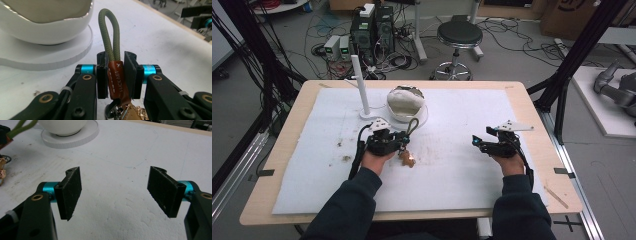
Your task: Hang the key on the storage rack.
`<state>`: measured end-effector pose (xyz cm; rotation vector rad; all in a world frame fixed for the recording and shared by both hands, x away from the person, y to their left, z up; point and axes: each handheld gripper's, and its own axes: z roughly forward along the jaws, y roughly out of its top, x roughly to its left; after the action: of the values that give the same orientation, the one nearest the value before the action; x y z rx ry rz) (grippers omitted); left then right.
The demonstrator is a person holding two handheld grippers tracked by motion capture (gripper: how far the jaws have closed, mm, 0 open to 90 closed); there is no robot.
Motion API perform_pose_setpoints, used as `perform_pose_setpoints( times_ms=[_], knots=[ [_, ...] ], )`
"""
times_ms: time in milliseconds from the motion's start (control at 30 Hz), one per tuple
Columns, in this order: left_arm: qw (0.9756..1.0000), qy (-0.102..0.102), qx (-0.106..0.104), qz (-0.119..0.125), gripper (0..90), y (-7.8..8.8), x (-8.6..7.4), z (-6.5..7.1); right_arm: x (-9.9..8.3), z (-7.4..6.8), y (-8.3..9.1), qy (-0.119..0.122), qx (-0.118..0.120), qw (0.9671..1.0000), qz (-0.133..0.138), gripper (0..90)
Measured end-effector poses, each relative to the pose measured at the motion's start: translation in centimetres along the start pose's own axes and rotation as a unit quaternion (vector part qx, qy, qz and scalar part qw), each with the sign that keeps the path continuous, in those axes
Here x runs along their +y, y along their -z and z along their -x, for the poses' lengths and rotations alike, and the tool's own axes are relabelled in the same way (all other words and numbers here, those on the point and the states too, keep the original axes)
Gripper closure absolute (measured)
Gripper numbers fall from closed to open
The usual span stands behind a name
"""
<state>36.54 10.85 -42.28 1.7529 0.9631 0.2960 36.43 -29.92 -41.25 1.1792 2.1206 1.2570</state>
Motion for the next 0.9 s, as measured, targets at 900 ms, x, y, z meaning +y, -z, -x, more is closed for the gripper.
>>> perform_pose_setpoints(
  times_ms=[900],
  knots=[
    [0.9921,-0.003,0.033,0.121,75.4,9.3,2.9,-4.0,0.0,0.1,-0.1,0.0,-0.003,1.0,0.004,27.9]
  ],
)
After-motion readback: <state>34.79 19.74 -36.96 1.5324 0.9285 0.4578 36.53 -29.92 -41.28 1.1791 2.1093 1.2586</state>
